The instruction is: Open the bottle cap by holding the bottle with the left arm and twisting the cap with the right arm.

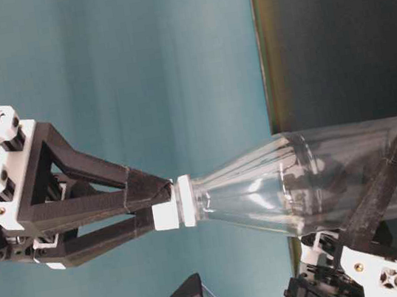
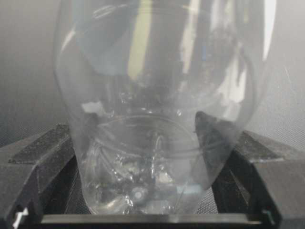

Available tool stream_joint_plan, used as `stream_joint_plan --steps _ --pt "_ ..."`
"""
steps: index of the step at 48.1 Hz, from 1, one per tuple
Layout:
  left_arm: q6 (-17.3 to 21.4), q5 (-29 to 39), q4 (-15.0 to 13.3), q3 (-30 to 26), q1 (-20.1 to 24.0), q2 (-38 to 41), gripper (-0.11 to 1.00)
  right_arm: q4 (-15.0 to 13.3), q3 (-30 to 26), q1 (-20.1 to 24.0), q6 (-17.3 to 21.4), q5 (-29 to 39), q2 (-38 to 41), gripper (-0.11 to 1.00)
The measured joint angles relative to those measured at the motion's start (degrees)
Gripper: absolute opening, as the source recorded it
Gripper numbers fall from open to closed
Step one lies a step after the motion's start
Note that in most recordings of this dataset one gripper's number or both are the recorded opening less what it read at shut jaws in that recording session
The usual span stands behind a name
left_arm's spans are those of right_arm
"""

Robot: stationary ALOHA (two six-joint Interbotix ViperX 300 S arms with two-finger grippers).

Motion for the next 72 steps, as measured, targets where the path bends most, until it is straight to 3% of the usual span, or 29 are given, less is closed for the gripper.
stream_joint_plan --steps 14,21,24,35,46,57,64,72 --pt "0.00 1.23 0.00 0.00 0.00 -0.18 0.83 0.00 2.81 0.09 0.00 -2.72 -1.67 0.38" --pt "0.00 1.32 0.09 0.00 0.09 -0.09 0.83 -0.44 4.04 0.09 0.09 -3.08 -1.76 0.73" --pt "0.00 1.32 0.00 0.00 0.09 -0.09 0.83 -0.44 4.13 0.09 0.35 -3.34 -2.02 0.80" --pt "0.00 1.41 0.00 0.00 0.09 -0.18 0.83 -0.44 4.48 0.53 5.10 -3.25 -3.96 0.78" --pt "0.00 1.41 0.00 -0.09 0.18 -0.18 0.83 -0.44 3.87 0.70 16.17 -2.29 -7.91 0.78" --pt "0.00 1.58 0.00 -0.09 0.26 -0.26 0.83 -0.62 -2.29 0.44 36.30 3.78 -8.00 0.78" --pt "0.00 1.67 0.00 -0.09 0.26 -0.26 0.83 -0.62 -6.42 0.26 46.23 8.88 -5.80 0.78" --pt "-0.18 1.67 0.00 -0.09 0.26 -0.26 0.83 -0.62 -8.26 0.26 53.17 9.23 -4.31 0.78"
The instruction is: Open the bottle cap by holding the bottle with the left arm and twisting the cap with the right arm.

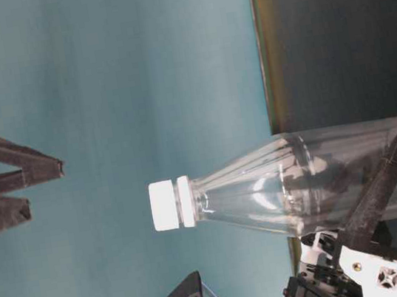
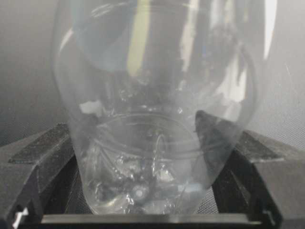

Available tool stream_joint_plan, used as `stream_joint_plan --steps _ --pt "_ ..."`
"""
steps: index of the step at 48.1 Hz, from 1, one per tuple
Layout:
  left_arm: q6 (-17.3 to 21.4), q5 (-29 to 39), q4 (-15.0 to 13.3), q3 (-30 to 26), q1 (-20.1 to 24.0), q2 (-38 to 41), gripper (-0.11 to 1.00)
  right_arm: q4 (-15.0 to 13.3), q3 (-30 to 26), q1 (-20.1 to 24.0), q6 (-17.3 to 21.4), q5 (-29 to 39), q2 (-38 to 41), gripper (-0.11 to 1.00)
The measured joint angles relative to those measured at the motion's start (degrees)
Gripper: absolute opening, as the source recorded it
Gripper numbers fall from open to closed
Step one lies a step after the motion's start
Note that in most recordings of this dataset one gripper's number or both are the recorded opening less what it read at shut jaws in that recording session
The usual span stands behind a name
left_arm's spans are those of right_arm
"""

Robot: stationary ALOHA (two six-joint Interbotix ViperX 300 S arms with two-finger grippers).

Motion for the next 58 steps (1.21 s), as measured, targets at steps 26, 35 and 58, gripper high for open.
stream_joint_plan --steps 26,35,58 --pt "-0.09 0.00 0.00 0.00 0.00 0.00 0.83 0.00 1.41 -0.09 9.40 -5.36 6.33 0.78" --pt "-0.09 0.09 0.00 0.09 0.00 -0.09 0.83 -0.88 2.29 -0.18 9.49 -5.36 6.50 0.78" --pt "-0.18 0.09 0.00 0.00 0.09 -0.09 0.83 -0.88 4.13 -0.18 8.88 -5.27 6.50 0.36"
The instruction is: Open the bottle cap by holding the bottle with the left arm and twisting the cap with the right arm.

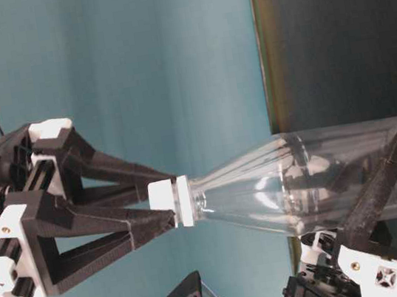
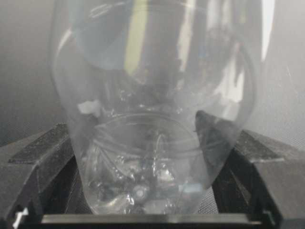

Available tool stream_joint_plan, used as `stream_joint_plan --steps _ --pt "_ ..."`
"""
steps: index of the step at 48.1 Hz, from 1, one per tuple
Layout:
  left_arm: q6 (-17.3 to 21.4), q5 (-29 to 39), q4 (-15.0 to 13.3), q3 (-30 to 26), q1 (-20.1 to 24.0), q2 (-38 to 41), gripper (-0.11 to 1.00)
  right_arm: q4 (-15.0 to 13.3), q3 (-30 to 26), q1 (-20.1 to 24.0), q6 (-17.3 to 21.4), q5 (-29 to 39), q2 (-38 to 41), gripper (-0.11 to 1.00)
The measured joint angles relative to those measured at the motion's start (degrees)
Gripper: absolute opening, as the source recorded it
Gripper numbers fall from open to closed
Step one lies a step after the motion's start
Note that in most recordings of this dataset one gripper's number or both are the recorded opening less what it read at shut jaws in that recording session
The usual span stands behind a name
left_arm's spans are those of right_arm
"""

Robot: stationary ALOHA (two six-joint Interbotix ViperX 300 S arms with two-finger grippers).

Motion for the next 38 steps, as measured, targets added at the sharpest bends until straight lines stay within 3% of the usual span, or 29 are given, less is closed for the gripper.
stream_joint_plan --steps 11,20,27,38 --pt "0.00 0.00 0.00 0.00 0.00 0.00 0.83 0.00 -0.09 -0.09 -4.48 0.97 0.09 0.36" --pt "0.09 0.00 0.00 0.00 0.00 0.00 0.83 0.00 -0.35 -0.09 -12.13 2.72 0.18 0.36" --pt "0.09 0.09 0.00 0.00 0.00 0.00 0.83 0.09 -0.35 0.00 -21.01 3.08 0.26 0.36" --pt "0.09 0.09 0.18 -0.09 0.00 0.00 0.83 0.09 -0.44 0.09 -38.06 3.16 0.26 0.36"
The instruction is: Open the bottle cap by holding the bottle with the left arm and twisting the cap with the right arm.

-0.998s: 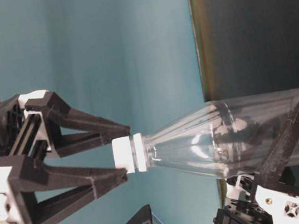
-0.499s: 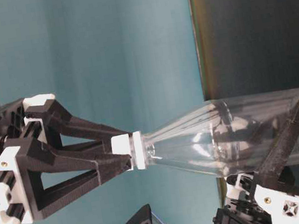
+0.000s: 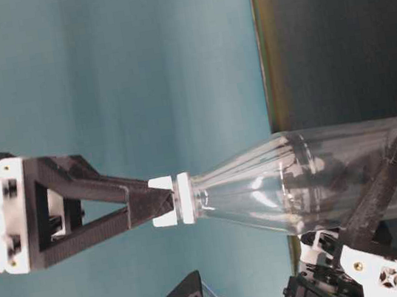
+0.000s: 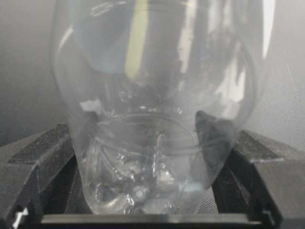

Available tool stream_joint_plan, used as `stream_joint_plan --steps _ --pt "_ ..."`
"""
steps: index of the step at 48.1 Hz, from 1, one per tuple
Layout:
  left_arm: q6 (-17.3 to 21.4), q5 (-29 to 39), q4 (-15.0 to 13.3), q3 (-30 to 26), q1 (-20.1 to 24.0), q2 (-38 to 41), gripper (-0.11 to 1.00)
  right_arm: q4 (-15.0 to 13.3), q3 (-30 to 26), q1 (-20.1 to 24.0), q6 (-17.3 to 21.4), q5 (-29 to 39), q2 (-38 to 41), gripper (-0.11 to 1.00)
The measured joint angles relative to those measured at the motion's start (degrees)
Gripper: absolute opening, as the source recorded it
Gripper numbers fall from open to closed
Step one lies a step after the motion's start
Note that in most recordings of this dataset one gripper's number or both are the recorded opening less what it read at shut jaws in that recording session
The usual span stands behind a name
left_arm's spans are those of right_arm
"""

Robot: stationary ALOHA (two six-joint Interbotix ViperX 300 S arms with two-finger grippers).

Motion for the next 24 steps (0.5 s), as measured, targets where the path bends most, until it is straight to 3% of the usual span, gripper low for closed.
stream_joint_plan --steps 7,17,24 --pt "0.09 0.00 0.09 0.09 0.00 0.00 0.83 -0.09 0.00 0.97 -7.21 -0.26 0.00 0.36" --pt "0.26 0.09 0.09 0.09 -0.09 0.00 0.83 -0.18 0.09 1.58 -12.48 -0.53 -0.09 0.36" --pt "0.35 0.18 0.09 0.00 -0.26 0.00 0.83 -0.35 0.97 1.05 -18.37 -2.29 -0.62 0.36"
